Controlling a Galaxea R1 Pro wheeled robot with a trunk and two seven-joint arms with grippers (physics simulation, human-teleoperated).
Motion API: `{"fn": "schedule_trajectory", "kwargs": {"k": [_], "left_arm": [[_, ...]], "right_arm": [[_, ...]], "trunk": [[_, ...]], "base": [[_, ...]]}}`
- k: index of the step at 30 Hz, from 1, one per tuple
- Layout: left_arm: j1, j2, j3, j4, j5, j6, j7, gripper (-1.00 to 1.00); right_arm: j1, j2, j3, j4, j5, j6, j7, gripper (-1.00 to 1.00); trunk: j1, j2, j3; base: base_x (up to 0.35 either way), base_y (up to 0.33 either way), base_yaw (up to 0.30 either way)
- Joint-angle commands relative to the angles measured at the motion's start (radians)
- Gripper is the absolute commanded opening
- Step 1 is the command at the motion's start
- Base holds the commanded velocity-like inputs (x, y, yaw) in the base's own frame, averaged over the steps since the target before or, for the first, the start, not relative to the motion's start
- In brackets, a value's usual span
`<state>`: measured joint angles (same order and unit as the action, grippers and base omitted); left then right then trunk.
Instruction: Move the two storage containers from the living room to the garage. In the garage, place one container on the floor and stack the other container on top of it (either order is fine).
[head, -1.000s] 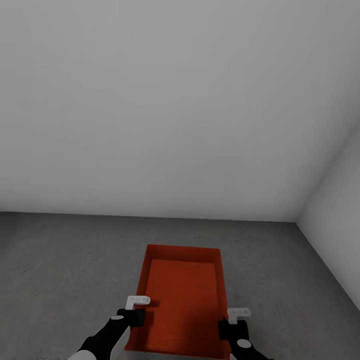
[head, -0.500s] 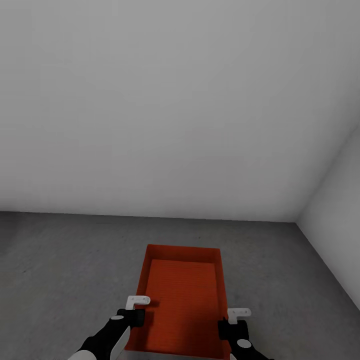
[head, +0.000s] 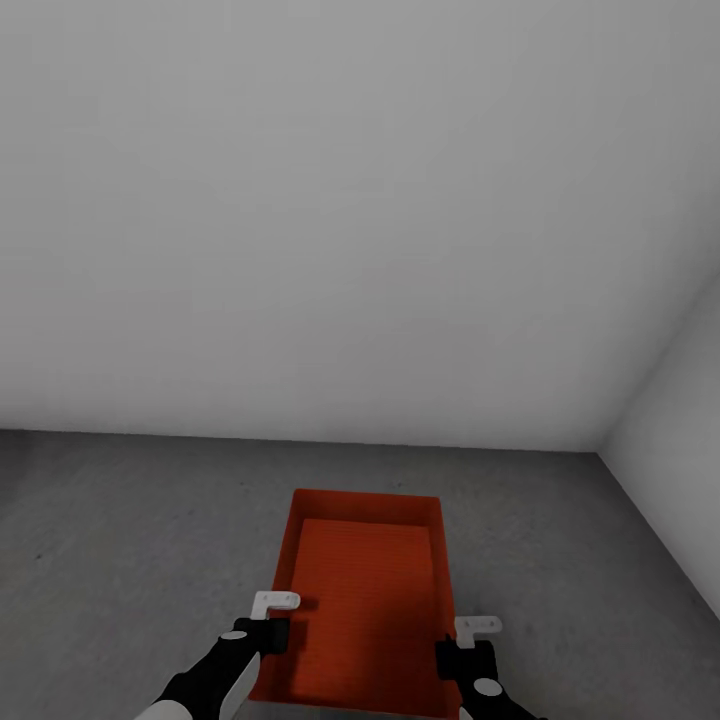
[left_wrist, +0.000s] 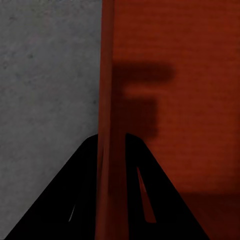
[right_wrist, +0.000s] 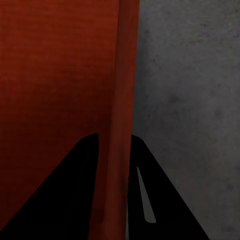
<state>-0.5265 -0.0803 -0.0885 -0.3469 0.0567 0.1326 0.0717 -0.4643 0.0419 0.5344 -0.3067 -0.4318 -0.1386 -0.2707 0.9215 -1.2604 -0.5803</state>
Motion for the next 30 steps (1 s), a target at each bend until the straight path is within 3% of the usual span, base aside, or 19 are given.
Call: {"fn": "schedule_trajectory", "kwargs": {"k": [1,30], "left_arm": [[-0.001,0.002,-0.005,-0.006,0.015,0.005,0.006,-1.00],[-0.001,0.001,-0.005,-0.006,0.017,0.005,0.005,-1.00]], "right_arm": [[-0.001,-0.007,0.012,0.060,-0.016,-0.001,-0.002,-1.00],[-0.001,-0.007,0.012,0.060,-0.016,-0.001,-0.002,-1.00]], "trunk": [[0.000,-0.001,-0.001],[0.000,-0.001,-0.001]], "base": [[0.009,0.000,0.000],[0.000,0.000,0.000]]}}
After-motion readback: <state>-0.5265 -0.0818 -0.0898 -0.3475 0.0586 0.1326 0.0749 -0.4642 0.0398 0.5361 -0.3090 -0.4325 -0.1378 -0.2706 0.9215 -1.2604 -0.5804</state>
